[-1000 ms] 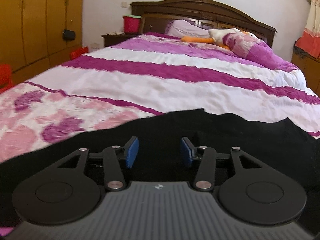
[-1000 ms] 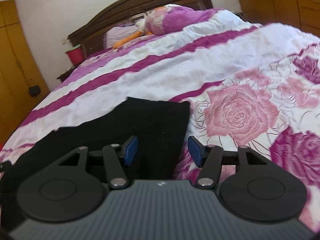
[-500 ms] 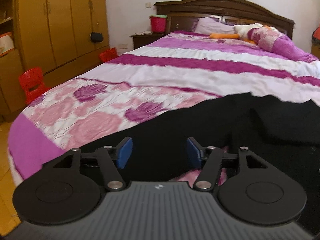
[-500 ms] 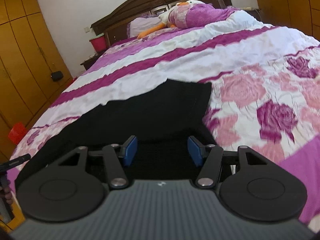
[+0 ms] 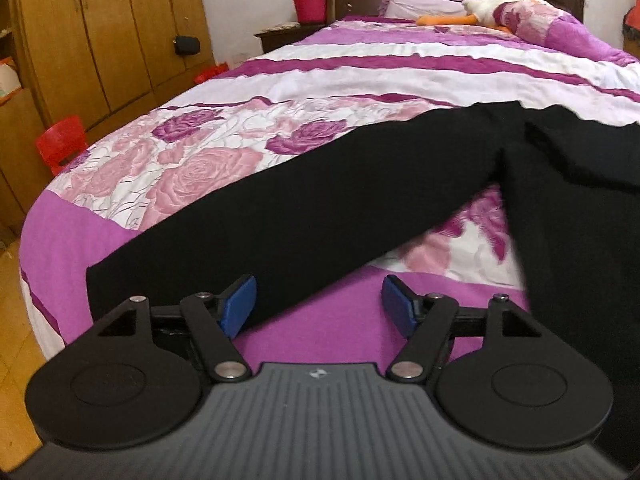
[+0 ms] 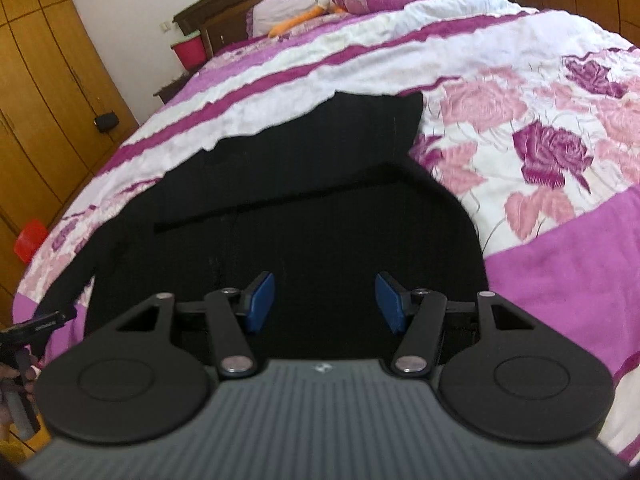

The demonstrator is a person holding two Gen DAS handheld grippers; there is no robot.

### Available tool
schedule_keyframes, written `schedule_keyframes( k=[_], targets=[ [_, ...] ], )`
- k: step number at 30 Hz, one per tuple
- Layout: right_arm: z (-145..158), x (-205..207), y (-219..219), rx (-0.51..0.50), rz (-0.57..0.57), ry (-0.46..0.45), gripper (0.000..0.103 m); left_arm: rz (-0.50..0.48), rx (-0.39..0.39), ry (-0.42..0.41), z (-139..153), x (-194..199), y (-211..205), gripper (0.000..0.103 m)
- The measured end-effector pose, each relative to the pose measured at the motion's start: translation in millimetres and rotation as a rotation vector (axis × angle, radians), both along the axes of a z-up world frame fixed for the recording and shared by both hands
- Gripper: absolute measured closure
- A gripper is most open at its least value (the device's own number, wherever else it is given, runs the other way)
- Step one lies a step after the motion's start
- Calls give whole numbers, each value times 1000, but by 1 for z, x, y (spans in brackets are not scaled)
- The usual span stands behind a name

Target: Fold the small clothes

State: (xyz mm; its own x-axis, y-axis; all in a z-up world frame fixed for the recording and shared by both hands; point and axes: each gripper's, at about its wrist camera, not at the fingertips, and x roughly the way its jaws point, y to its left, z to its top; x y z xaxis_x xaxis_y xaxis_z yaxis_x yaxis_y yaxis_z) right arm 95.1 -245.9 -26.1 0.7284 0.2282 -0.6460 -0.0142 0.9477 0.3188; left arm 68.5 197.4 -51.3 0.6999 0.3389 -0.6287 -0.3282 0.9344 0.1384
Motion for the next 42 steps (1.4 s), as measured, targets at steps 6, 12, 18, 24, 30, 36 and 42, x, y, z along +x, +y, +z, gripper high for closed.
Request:
schedule_keyframes(
  k=[6, 12, 18, 24, 30, 36, 42],
  targets=[
    [-9, -4, 5, -21, -13, 28, 45, 57, 81, -63, -13, 12, 12, 28],
    [-15, -2, 4, -12, -19, 42, 45, 73, 142, -97, -18, 25, 13, 27],
    [-15, -3, 3, 6, -18, 35, 45, 134, 134, -139, -15, 28, 20, 59],
    [-17, -3, 2, 31, -18, 33, 45, 134, 47, -254, 14, 29, 35, 94],
    [-15, -4, 2, 72, -4, 17, 45, 82, 69, -404, 66, 40, 15, 96],
    [-14, -8, -5, 109, -18, -2, 45, -44, 6, -480, 107, 53, -29, 96],
    [-16, -8, -11, 129, -31, -8, 45, -194, -33, -512, 127, 66, -89, 96]
  ],
)
